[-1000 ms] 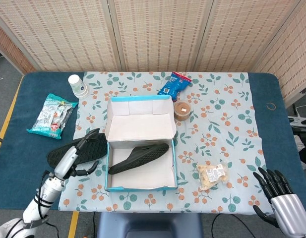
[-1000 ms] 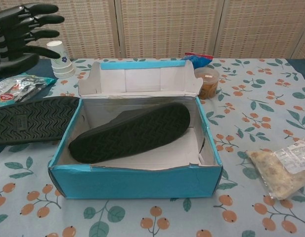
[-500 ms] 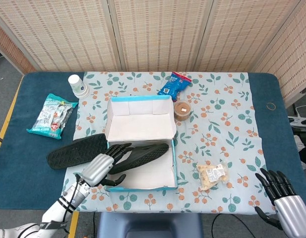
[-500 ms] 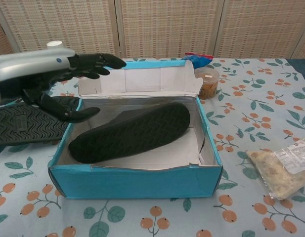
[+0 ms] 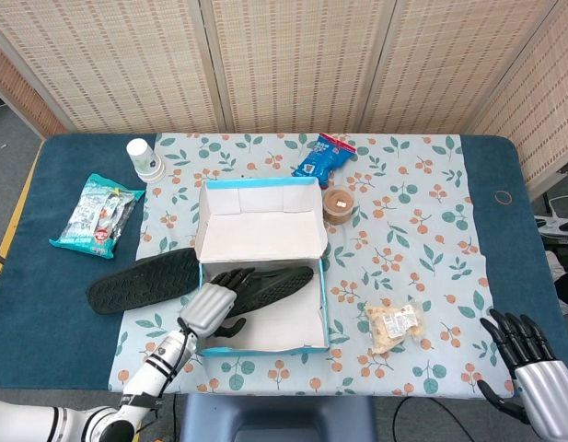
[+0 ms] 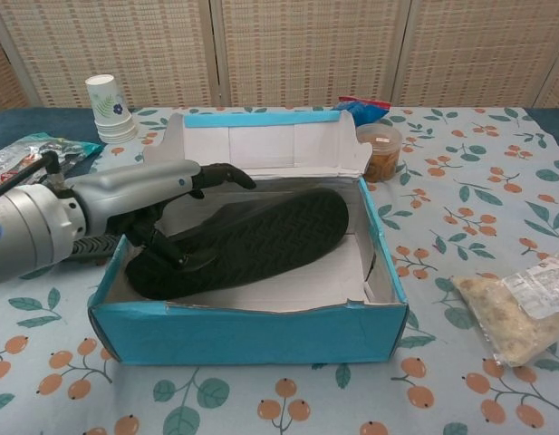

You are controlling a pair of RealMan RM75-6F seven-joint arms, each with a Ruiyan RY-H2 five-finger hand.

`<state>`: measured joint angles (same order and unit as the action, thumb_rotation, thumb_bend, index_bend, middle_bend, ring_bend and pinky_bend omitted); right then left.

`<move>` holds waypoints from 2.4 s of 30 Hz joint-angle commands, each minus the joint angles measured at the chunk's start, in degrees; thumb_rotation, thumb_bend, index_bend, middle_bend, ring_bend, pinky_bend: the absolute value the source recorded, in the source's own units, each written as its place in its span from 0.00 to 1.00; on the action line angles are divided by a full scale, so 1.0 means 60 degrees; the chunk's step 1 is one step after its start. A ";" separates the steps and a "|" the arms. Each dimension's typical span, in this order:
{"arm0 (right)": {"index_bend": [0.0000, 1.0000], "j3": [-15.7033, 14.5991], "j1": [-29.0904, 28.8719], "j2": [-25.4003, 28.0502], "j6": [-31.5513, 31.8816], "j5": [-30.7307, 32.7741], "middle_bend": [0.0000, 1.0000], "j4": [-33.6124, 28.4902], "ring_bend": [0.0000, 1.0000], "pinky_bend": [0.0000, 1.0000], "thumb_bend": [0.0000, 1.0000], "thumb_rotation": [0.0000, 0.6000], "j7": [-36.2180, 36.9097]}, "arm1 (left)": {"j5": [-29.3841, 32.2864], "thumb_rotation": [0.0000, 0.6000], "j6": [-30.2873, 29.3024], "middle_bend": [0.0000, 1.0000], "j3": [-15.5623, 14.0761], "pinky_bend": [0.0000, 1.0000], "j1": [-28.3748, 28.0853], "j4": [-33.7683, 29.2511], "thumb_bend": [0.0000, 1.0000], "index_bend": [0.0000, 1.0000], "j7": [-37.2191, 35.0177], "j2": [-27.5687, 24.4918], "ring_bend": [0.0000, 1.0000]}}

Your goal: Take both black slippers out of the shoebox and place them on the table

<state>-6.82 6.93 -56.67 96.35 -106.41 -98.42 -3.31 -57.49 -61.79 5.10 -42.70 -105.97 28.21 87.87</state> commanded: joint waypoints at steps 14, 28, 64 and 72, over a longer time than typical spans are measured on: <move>0.00 0.0063 0.0004 0.0029 0.0031 0.0121 0.00 0.0025 0.00 0.00 0.16 0.94 0.0106 | 0.3459 1.00 0.0280 0.03 0.0553 0.31 -0.0923 0.0394 0.42 0.19 0.1464 0.0481 0.04; 0.00 0.0099 -0.0024 0.0013 -0.0062 0.0204 0.00 -0.0010 0.00 0.00 0.16 0.94 0.0021 | 0.3388 1.00 -0.0404 0.72 0.0387 0.58 -0.1026 0.0492 0.63 0.85 0.1451 0.0788 0.57; 0.00 -0.0123 0.0094 -0.0045 0.0130 -0.0387 0.00 0.0031 0.00 0.00 0.16 0.94 -0.0195 | -0.4788 1.00 -0.2838 0.75 -0.1935 0.61 0.3150 0.2390 0.69 0.89 -0.8063 -0.5009 0.57; 0.00 -0.0130 0.0102 -0.0068 0.0119 -0.0406 0.00 0.0052 0.00 0.00 0.16 0.95 -0.0234 | -0.5136 1.00 -0.1645 0.74 -0.2470 0.60 0.3463 0.5158 0.69 0.88 -1.0391 -0.4394 0.55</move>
<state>-7.61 7.54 -57.04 97.12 -108.87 -98.11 -4.64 -85.88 -75.09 -7.28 -23.75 -80.13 -27.25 60.16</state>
